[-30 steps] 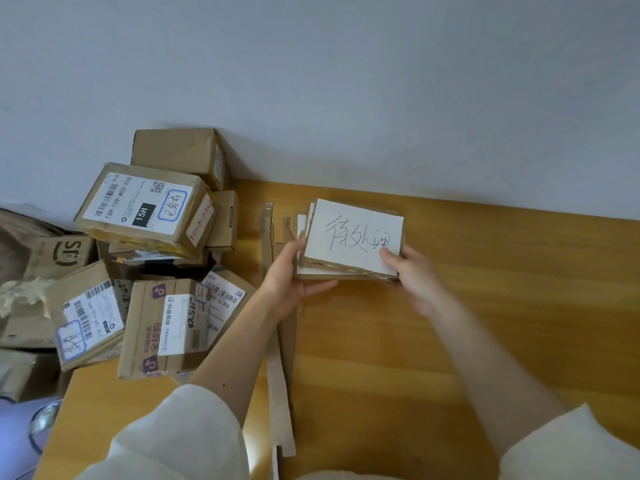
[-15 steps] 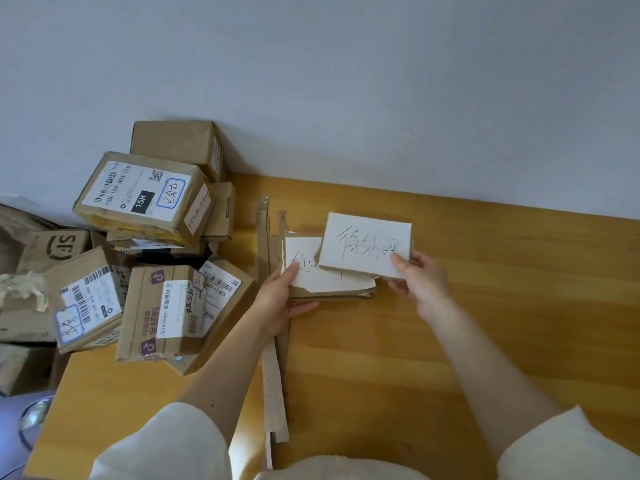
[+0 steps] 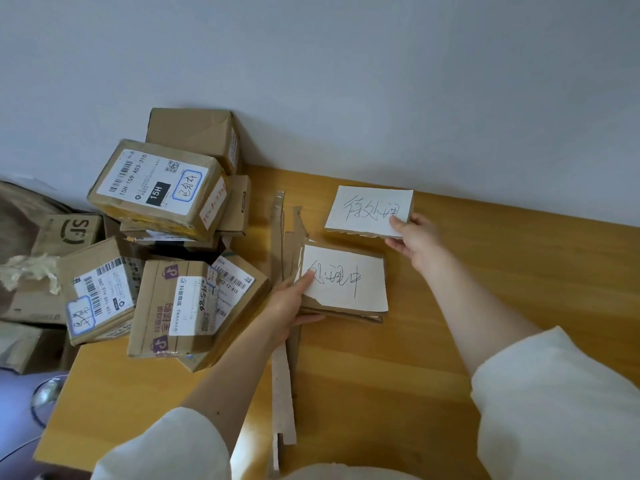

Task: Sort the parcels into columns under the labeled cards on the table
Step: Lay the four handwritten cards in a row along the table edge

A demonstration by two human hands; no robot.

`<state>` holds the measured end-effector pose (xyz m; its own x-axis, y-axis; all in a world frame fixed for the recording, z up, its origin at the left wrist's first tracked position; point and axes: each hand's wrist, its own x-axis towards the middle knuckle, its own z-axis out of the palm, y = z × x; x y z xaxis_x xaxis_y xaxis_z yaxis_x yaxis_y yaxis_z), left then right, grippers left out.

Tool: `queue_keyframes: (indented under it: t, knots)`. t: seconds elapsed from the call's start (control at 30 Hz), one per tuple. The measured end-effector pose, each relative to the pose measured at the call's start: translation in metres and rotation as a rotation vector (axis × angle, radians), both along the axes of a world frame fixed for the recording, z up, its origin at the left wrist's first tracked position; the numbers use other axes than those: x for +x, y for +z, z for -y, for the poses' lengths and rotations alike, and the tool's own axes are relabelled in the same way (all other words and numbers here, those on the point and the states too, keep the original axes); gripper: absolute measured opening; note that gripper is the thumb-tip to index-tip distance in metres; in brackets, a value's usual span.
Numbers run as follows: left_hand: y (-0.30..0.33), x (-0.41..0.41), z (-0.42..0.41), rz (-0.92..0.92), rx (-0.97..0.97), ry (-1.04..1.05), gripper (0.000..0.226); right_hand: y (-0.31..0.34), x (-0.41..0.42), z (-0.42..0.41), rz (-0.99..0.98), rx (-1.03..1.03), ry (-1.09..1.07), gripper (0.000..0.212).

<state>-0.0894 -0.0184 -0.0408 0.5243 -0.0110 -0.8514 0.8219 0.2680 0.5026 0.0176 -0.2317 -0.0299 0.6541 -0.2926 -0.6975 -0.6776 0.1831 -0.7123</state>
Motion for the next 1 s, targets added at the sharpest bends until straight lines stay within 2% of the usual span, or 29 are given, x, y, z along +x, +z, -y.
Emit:
queue_keyframes:
  t: [0.17, 0.23, 0.3, 0.37, 0.5, 1.0]
  knots:
    - [0.000, 0.002, -0.002, -0.009, 0.005, 0.003, 0.038, -0.014, 0.014, -0.015, -0.039, -0.109, 0.048, 0.051]
    - [-0.001, 0.002, -0.003, -0.003, 0.016, 0.001, 0.038, -0.020, 0.017, -0.019, -0.048, -0.184, 0.085, 0.045]
    - [-0.001, 0.002, -0.004, 0.002, 0.025, 0.001, 0.039, -0.025, 0.020, -0.023, -0.052, -0.258, 0.120, 0.027]
    - [-0.002, 0.002, -0.006, 0.002, 0.027, 0.003, 0.040, -0.030, 0.023, -0.027, -0.052, -0.326, 0.153, 0.023]
    - [-0.006, 0.002, -0.010, 0.003, 0.044, -0.009, 0.042, -0.036, 0.026, -0.035, -0.047, -0.514, 0.272, 0.032]
    - [-0.013, 0.004, -0.013, -0.009, 0.051, 0.022, 0.032, -0.046, 0.038, -0.042, -0.032, -0.771, 0.360, 0.040]
